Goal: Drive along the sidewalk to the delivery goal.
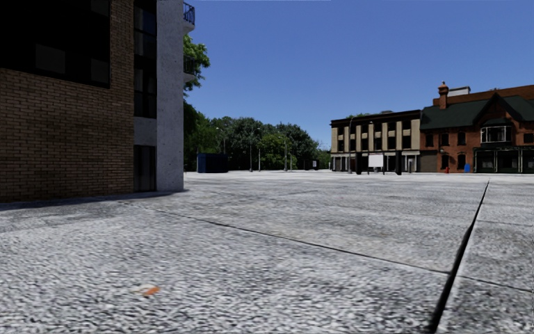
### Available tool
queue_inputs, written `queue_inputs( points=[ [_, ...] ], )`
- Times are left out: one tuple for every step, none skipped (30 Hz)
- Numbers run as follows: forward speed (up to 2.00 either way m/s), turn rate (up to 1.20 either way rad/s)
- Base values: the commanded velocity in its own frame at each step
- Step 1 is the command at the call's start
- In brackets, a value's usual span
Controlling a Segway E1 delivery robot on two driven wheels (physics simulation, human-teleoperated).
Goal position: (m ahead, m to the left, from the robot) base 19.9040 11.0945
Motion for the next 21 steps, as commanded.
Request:
queue_inputs(
  points=[
    [2.00,0.00],
    [2.00,0.00],
    [2.00,0.00],
    [2.00,0.00],
    [2.00,0.00],
    [2.00,0.00],
    [2.00,0.00],
    [2.00,0.00],
    [2.00,0.00],
    [2.00,0.00],
    [2.00,0.00],
    [2.00,0.00],
    [2.00,0.00],
    [2.00,0.00],
    [2.00,0.00],
    [2.00,0.00],
    [2.00,0.00],
    [2.00,0.00],
    [2.00,0.00],
    [2.00,0.00],
    [2.00,0.00]
  ],
)
